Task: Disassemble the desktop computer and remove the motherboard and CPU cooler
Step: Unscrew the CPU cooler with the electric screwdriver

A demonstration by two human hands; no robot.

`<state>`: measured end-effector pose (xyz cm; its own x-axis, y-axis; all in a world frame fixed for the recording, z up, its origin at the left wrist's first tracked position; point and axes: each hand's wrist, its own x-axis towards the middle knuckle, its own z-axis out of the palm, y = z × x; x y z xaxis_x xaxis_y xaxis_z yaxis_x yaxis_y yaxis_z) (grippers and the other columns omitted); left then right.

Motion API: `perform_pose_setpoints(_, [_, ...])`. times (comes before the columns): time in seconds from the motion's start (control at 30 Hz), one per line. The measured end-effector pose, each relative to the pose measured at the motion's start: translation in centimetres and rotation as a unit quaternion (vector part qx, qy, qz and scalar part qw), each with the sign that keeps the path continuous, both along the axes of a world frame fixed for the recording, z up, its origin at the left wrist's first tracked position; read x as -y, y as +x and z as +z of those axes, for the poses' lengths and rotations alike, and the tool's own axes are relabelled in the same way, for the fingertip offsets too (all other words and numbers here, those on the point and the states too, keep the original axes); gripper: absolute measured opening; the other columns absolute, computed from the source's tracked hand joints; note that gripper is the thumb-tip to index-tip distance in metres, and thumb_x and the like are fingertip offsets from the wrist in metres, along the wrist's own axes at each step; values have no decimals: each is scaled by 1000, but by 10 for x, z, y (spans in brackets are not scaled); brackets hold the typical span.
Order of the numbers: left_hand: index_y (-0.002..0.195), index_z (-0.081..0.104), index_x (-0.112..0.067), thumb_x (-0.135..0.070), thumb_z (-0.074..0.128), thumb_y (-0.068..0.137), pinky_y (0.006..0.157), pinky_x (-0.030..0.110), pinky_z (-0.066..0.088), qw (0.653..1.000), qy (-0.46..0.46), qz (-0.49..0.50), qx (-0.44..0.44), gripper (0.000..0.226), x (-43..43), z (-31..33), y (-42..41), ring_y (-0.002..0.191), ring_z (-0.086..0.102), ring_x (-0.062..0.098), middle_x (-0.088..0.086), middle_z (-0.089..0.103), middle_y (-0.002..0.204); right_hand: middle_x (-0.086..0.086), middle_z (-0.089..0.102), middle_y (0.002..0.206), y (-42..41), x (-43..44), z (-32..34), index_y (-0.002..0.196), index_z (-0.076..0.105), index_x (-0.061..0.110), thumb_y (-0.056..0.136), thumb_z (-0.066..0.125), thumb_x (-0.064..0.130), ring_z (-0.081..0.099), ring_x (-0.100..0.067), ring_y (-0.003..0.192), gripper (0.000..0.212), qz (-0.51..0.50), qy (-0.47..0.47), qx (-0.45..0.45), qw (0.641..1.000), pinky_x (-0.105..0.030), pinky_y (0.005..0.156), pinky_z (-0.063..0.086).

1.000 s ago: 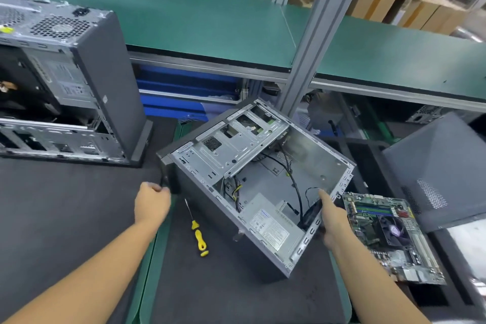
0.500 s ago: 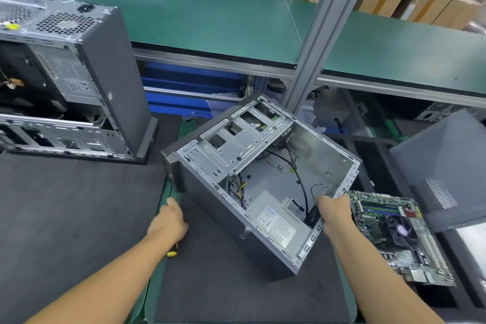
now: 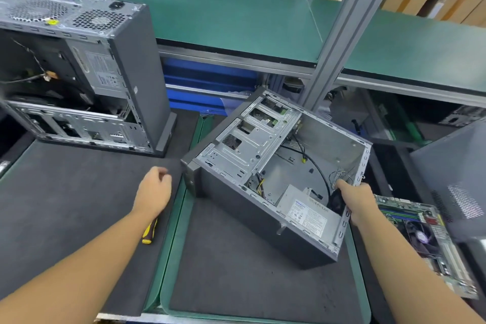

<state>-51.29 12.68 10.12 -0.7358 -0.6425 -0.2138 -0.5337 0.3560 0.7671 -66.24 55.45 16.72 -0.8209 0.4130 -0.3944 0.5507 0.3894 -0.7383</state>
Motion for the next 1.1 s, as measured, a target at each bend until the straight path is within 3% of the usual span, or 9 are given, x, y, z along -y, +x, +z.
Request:
perform_pose_setpoints(0.1, [113,61,-33,-34,39,99,107,38,37,975,208,-14,-77,26,-7,41,-38,114,56,15,-8,65,123,-14,53,105,14,7,1,126,36,1,85,69,27,53,-30,91,58,-4,15,15,1000,-36,73,44])
perform_pose_setpoints(0.2, [111,70,-37,-67,47,83,97,32,39,960,265,-83,-27,47,-15,67,-68,104,59,8,-13,68,116,-14,49,111,32,12,1,128,29,5,88,65,24,50,-31,95,57,17,43,17,999,-40,79,45])
perform_pose_setpoints(0.33, [124,65,-35,-47,56,95,74,23,42,983,90,-161,-6,33,-22,64,-75,90,59,6,-15,68,105,-13,49,107,47,16,-3,129,29,4,90,60,15,51,-31,95,51,67,78,19,995,-39,79,43])
perform_pose_setpoints(0.43, [127,63,-33,-39,55,99,70,23,41,982,66,-178,-14,30,-20,65,-71,92,60,7,-21,65,101,-10,52,97,46,15,-3,123,28,5,92,56,10,51,-23,80,42,85,86,9,993,-35,70,44])
perform_pose_setpoints(0.53, [117,66,-34,-37,56,98,75,28,47,982,40,-183,0,21,-22,65,-65,97,64,15,-14,69,102,-2,48,86,35,7,0,120,28,6,93,54,8,45,-12,71,38,131,99,-5,986,-30,56,37])
perform_pose_setpoints(0.7, [141,51,-21,-37,58,96,90,32,45,980,-26,-189,56,48,-42,70,-37,112,59,20,1,63,129,-10,53,90,-4,-6,16,115,32,11,91,53,6,50,-19,73,32,217,117,11,969,-33,58,38])
perform_pose_setpoints(0.87, [149,29,-12,-40,52,96,83,31,45,946,-92,-218,220,64,-87,85,-12,107,57,25,11,57,132,-17,52,138,-43,-6,34,155,17,15,96,53,9,54,-35,112,70,306,165,10,938,-37,92,44])
perform_pose_setpoints(0.97, [155,-1,-11,-44,57,92,67,29,47,923,-106,-235,287,92,-96,101,-25,89,62,20,8,59,111,-21,44,142,-29,6,38,150,26,10,98,52,26,47,-42,122,60,273,282,-24,920,-48,97,43])
perform_pose_setpoints(1.1, [157,-8,-24,-50,56,89,109,47,37,936,-155,-220,226,96,-100,114,-72,141,32,36,15,11,160,-21,30,152,29,34,32,135,47,13,91,52,35,29,-40,138,50,295,405,-77,862,-49,112,27])
